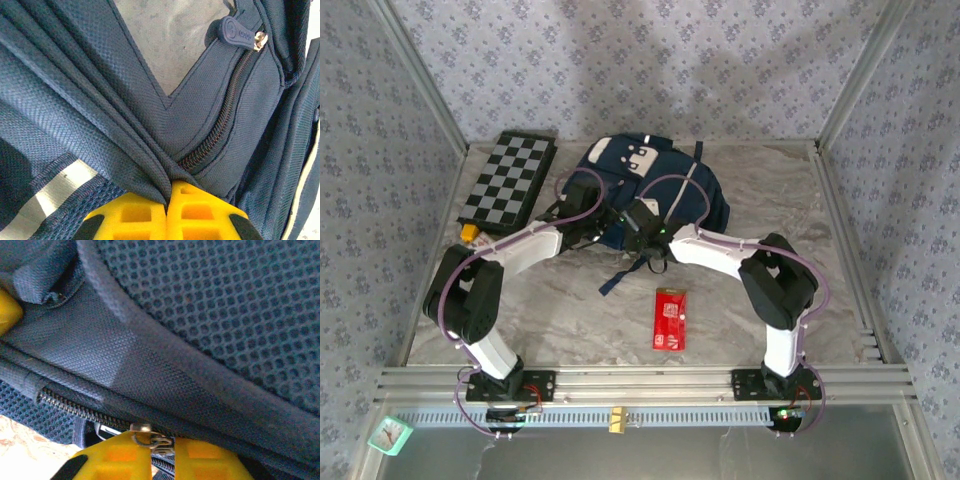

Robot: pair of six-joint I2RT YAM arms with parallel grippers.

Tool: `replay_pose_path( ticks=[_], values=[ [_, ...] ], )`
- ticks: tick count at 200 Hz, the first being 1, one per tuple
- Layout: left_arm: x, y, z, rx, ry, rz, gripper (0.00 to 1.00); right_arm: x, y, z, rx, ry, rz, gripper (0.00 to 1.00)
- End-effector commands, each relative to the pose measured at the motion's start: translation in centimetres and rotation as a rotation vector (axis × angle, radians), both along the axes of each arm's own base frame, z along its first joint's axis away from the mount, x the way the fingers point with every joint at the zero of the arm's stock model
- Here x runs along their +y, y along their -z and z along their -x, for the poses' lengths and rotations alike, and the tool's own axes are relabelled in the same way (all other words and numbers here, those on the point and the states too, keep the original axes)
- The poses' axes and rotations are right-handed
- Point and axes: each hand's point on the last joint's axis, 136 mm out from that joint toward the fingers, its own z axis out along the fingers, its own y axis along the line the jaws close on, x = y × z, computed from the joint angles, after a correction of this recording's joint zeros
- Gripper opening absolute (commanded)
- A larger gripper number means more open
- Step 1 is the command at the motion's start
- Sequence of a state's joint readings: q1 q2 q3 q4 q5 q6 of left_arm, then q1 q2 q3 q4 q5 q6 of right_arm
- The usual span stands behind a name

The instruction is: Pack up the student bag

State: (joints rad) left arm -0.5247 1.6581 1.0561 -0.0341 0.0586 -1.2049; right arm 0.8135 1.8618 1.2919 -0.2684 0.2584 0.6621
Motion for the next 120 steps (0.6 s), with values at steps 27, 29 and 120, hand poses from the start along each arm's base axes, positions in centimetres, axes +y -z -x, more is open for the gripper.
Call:
replay_pose_path(
  ticks=[27,29,120],
  values=[
    [-1.6,-2.5,0.1,-0.045,0.083,0.031,0.00,-2.4,-3.1,0.1,-0.064,0.044,0.049,0.07],
    [-1.5,-2.5,0.1,-0.044,0.081,0.031,0.00,-2.5,-3.0,0.2,-0.062,0.045,0.055,0.07],
    [0.1,-3.3,-1.4,-0.056,0.048,0.038,0.00,-10.9,-0.2,4.7,0.054,0.155,0.243,0.06]
  ],
)
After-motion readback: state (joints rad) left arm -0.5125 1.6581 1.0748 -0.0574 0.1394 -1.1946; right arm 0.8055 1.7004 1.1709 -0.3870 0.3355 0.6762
